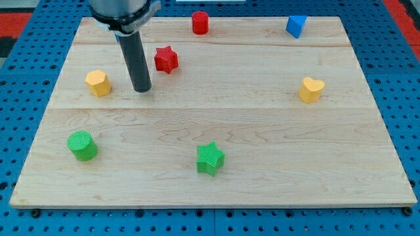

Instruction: Move the red star towards the bottom right corner

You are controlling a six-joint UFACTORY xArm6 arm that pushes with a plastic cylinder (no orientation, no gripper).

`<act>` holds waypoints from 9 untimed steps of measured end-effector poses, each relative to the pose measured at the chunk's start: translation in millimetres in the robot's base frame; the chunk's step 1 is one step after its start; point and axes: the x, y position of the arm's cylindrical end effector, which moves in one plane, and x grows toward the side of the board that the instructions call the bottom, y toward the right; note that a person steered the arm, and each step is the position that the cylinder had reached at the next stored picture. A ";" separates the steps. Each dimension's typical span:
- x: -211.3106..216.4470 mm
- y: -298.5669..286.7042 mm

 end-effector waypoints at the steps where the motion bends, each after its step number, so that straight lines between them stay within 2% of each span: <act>1: -30.0 -33.7; 3: -85.5 -5.7; 5: -60.9 106.0; 8: -8.9 99.0; 9: 22.8 80.9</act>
